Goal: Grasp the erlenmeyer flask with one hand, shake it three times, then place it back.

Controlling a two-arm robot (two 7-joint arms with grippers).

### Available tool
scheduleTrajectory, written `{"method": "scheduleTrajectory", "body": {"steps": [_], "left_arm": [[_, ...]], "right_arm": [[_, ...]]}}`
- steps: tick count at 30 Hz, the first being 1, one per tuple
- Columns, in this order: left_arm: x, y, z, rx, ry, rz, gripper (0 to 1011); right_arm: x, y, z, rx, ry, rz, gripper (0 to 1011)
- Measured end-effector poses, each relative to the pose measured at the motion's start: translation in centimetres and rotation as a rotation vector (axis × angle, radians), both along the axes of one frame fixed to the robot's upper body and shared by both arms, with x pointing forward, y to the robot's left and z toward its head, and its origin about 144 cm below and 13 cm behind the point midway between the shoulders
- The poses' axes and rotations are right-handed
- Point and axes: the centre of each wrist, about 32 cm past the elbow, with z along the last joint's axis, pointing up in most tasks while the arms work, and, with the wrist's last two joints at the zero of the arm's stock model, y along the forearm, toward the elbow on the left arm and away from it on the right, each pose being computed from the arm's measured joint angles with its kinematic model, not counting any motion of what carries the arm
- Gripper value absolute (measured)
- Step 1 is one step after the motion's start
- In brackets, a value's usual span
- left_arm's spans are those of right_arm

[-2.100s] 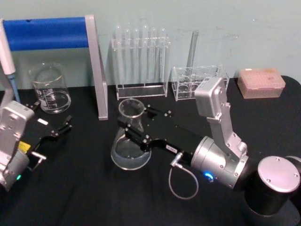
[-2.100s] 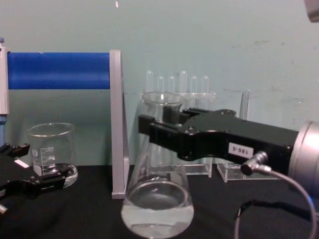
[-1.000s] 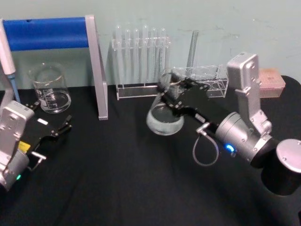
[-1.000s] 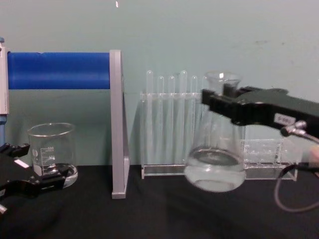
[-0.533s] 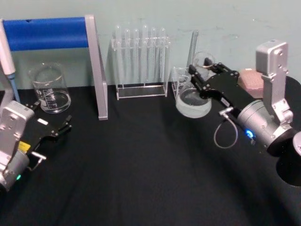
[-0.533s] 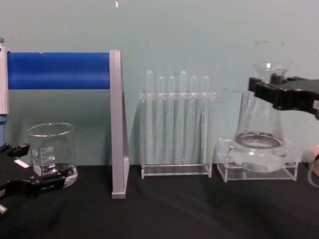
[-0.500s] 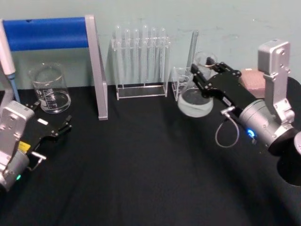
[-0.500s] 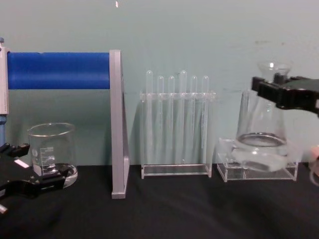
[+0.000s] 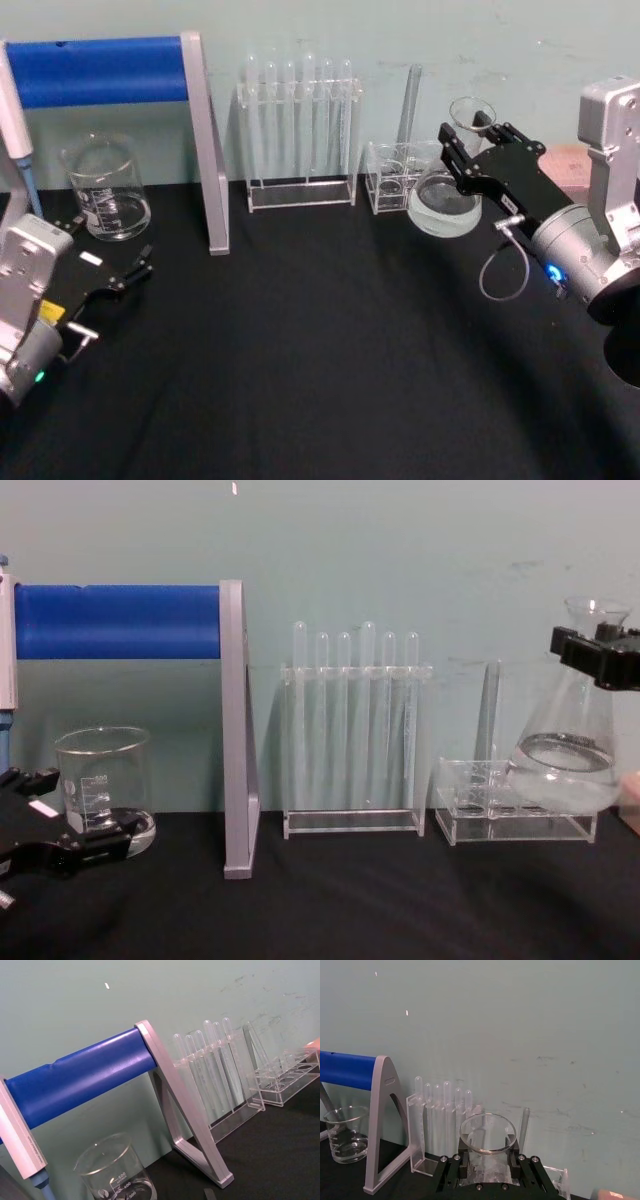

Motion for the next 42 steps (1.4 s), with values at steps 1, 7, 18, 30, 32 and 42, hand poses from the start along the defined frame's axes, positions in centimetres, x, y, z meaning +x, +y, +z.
{"method": "scheduleTrajectory", "body": {"steps": [1,7,18,30,32,42], "left_arm": [[0.0,0.0,0.0,0.000,0.000,0.000,1001],[0.0,0.0,0.0,0.000,0.000,0.000,1001],[0.0,0.0,0.0,0.000,0.000,0.000,1001],[0.0,0.0,0.0,0.000,0.000,0.000,1001],[0.0,0.0,0.0,0.000,0.000,0.000,1001],[0.0,0.0,0.0,0.000,0.000,0.000,1001]], "right_arm": [[0.0,0.0,0.0,0.000,0.000,0.001,456],[0.0,0.4,-0.1,0.005,0.004,0.017,453],[-0.4,1.6,-0.1,0.009,0.011,0.081,453],[-1.2,3.2,-0.3,0.011,0.029,0.176,453],[-1.3,3.5,-0.3,0.009,0.033,0.195,456],[-1.8,4.2,-0.6,0.000,0.047,0.247,453]]}}
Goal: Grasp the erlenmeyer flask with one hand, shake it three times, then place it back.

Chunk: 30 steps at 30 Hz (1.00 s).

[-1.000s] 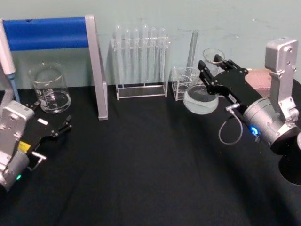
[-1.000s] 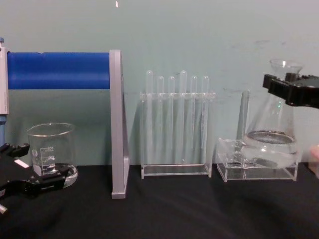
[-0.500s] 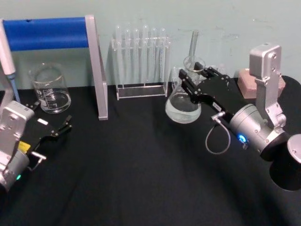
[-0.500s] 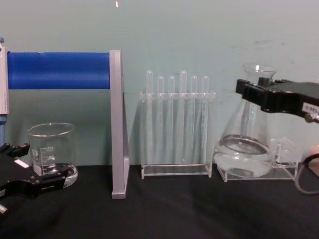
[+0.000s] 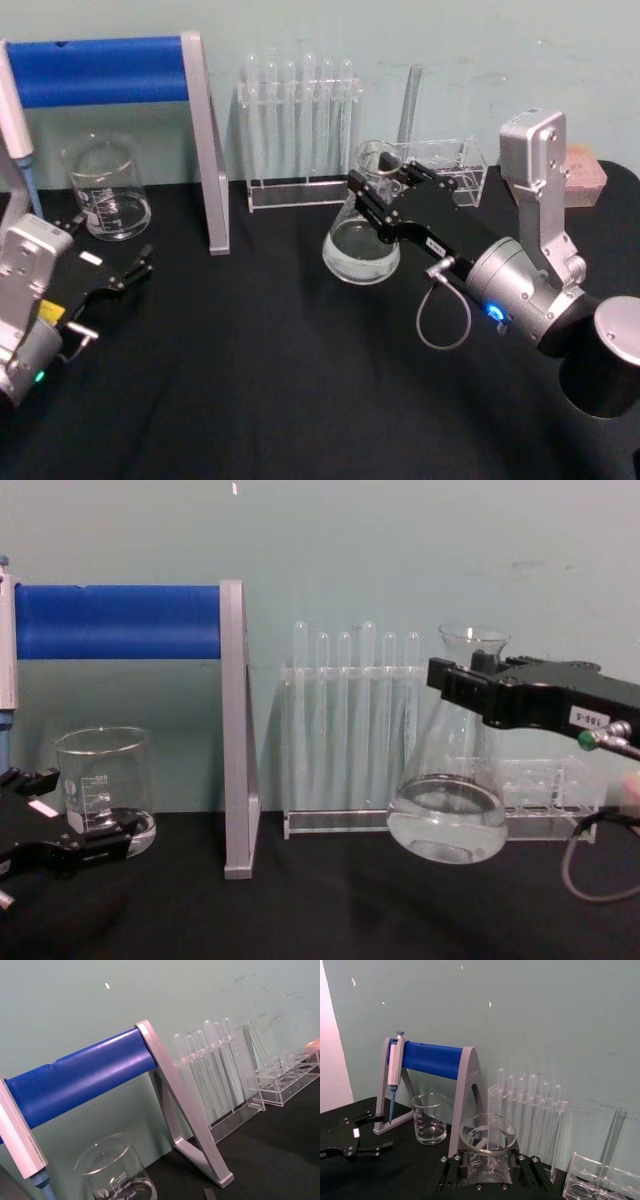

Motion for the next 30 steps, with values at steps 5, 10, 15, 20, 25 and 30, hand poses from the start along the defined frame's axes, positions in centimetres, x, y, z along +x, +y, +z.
{"method": "scheduleTrajectory", "body": {"steps": [5,10,15,20,25,30], "left_arm": [[0.00,0.00,0.00,0.000,0.000,0.000,1001],[0.00,0.00,0.00,0.000,0.000,0.000,1001],[0.00,0.00,0.00,0.000,0.000,0.000,1001],[0.00,0.00,0.00,0.000,0.000,0.000,1001],[0.00,0.00,0.00,0.000,0.000,0.000,1001],[0.00,0.00,0.00,0.000,0.000,0.000,1001]], "right_arm": [[-0.08,0.06,-0.06,-0.002,0.004,0.006,453],[-0.10,0.14,-0.09,-0.004,0.007,0.012,456],[-0.07,0.20,-0.17,-0.005,0.011,0.016,453],[-0.05,0.24,-0.35,-0.007,0.019,0.021,453],[-0.05,0.29,-0.63,-0.008,0.028,0.025,453],[-0.06,0.31,-0.84,-0.010,0.037,0.028,453]]}}
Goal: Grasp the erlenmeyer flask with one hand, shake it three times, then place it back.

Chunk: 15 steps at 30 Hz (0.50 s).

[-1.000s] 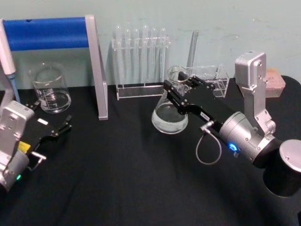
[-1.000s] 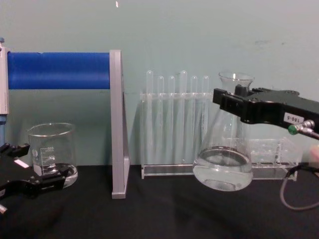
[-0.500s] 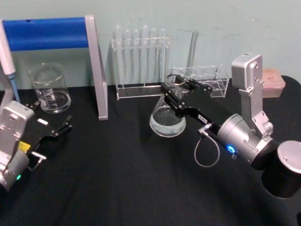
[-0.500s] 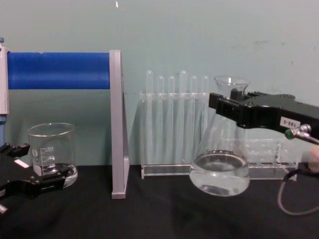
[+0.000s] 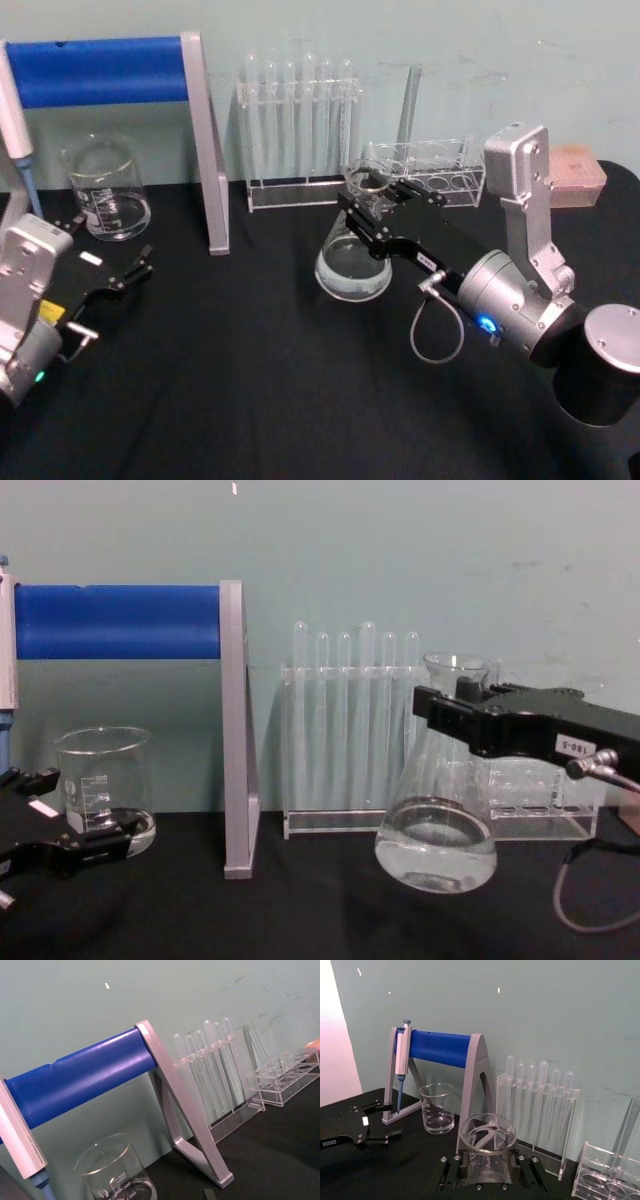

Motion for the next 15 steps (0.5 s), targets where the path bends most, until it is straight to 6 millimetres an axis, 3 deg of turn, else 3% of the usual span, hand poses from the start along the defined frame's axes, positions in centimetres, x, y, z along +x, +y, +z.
{"method": "scheduleTrajectory", "body": {"steps": [15], "left_arm": [[0.00,0.00,0.00,0.000,0.000,0.000,1001]], "right_arm": [[-0.08,0.03,-0.25,-0.001,0.009,0.004,453]]}}
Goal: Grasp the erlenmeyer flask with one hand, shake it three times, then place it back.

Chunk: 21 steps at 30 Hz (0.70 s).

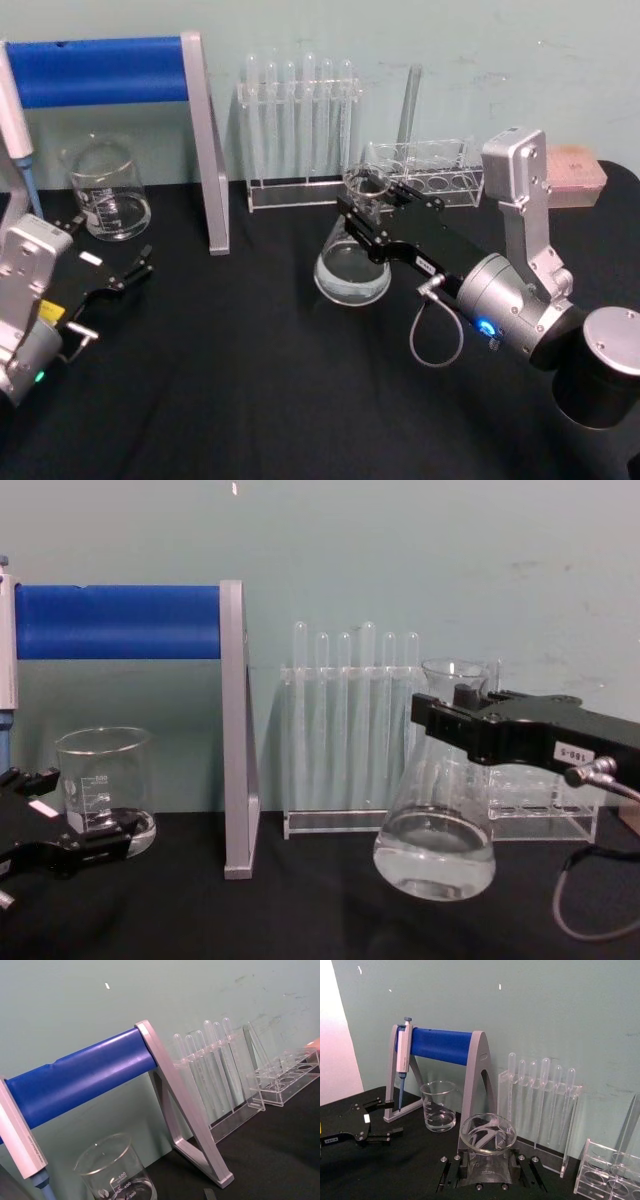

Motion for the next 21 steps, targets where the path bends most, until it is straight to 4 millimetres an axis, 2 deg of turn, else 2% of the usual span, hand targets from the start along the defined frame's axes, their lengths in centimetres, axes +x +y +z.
{"method": "scheduleTrajectory", "body": {"steps": [9,21], "left_arm": [[0.0,0.0,0.0,0.000,0.000,0.000,1001],[0.0,0.0,0.0,0.000,0.000,0.000,1001]], "right_arm": [[0.0,0.0,-0.1,-0.001,0.003,0.000,453],[0.0,0.2,-1.2,-0.007,0.027,0.015,453]]}}
